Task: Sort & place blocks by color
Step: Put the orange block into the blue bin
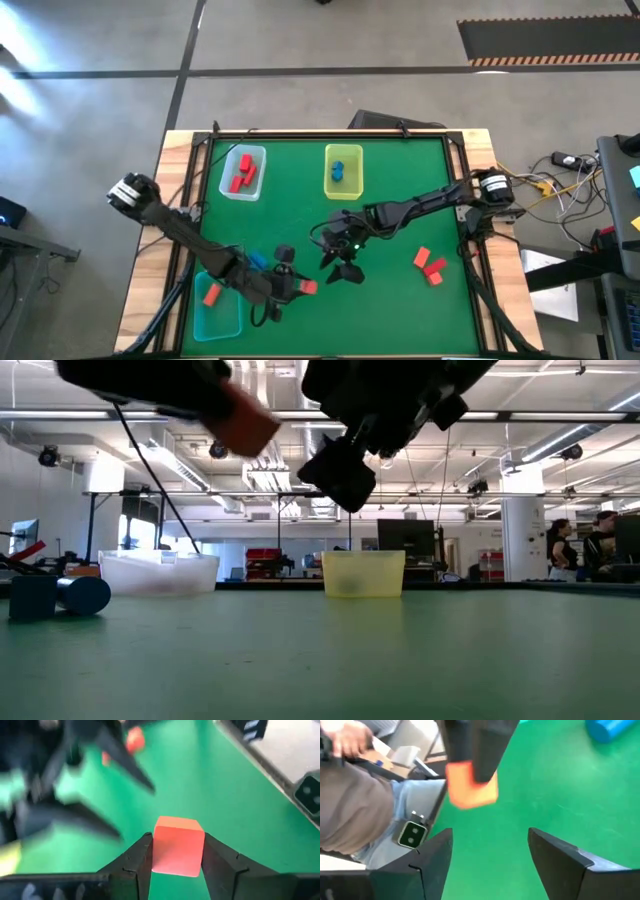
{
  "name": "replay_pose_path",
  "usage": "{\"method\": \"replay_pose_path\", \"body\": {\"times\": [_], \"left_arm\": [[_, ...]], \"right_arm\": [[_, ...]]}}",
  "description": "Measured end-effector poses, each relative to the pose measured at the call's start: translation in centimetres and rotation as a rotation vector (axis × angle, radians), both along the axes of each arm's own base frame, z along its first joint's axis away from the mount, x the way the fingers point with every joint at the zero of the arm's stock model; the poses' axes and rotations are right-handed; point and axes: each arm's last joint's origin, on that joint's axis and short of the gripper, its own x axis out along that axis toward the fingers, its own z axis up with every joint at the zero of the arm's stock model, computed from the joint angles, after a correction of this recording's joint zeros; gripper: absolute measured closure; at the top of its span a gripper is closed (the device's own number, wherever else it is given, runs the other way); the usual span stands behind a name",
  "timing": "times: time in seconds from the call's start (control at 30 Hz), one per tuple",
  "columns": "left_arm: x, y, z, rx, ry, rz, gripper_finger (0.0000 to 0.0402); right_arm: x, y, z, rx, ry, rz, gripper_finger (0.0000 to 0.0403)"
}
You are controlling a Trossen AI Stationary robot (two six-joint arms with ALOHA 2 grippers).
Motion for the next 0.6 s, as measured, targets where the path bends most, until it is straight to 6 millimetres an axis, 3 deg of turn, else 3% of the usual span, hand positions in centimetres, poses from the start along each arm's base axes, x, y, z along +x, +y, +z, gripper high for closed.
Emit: {"method": "replay_pose_path", "body": {"times": [0.13, 0.23, 0.37, 0.5, 0.6], "left_arm": [[-1.7, -0.2, 1.9, -0.141, 0.242, 0.089, 0.0283], [-3.6, -0.4, 3.8, -0.263, 0.532, 0.156, 0.0283], [-6.2, -0.6, 5.4, -0.353, 0.816, 0.344, 0.0283], [-8.6, -1.0, 4.9, -0.391, 1.009, 0.507, 0.0280], [-9.4, -1.2, 3.8, -0.421, 1.074, 0.575, 0.0242]], "right_arm": [[-0.8, -0.3, 1.0, -0.067, 0.008, -0.037, 0.0153], [-1.3, -0.5, 1.9, -0.112, -0.010, -0.057, 0.0153], [-1.7, -0.6, 2.8, -0.138, -0.043, -0.082, 0.0155], [-2.0, -0.6, 3.4, -0.136, -0.059, -0.081, 0.0161], [-2.2, -0.4, 3.5, -0.136, -0.061, -0.076, 0.0163]]}}
